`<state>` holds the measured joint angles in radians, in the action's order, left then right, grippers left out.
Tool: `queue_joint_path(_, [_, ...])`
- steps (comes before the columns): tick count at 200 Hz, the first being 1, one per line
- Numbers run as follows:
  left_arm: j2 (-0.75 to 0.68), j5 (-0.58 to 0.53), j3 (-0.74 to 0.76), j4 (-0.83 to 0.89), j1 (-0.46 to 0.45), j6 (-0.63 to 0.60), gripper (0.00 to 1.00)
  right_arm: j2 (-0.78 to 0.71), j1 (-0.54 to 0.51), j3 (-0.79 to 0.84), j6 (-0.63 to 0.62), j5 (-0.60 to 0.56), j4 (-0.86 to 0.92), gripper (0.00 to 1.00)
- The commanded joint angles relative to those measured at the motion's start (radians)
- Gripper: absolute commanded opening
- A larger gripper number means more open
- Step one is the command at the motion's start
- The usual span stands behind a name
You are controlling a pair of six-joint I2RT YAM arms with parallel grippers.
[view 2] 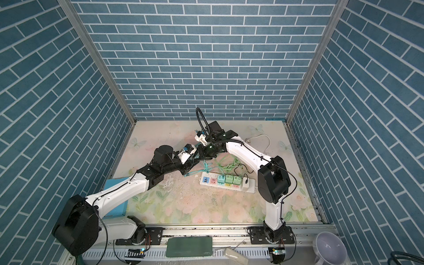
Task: Insert the plug
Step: 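Grasp the teal charger with the right gripper while the left releases it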
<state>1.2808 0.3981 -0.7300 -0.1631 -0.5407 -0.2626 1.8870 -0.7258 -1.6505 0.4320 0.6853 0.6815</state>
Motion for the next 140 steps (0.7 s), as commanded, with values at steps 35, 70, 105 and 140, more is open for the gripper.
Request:
queue_joint_path(35, [-0.028,0.004,0.029,-0.055,-0.006,0.004,0.4,0.047,-0.023,-0.088,-0.04,0.016,0.063,0.09])
queue_joint_path(70, [-0.06,-0.03,0.029,0.0,-0.006,0.019,0.73,0.024,-0.013,-0.147,-0.226,-0.17,0.268,0.0])
queue_joint_path(105, [-0.162,-0.103,0.055,0.107,-0.005,0.021,1.0,0.0,0.08,-0.119,-0.341,-0.285,0.362,0.0])
queue_joint_path(140, [-0.279,-0.201,0.095,0.211,-0.003,0.051,1.0,0.045,0.18,-0.228,-0.398,-0.395,0.468,0.0])
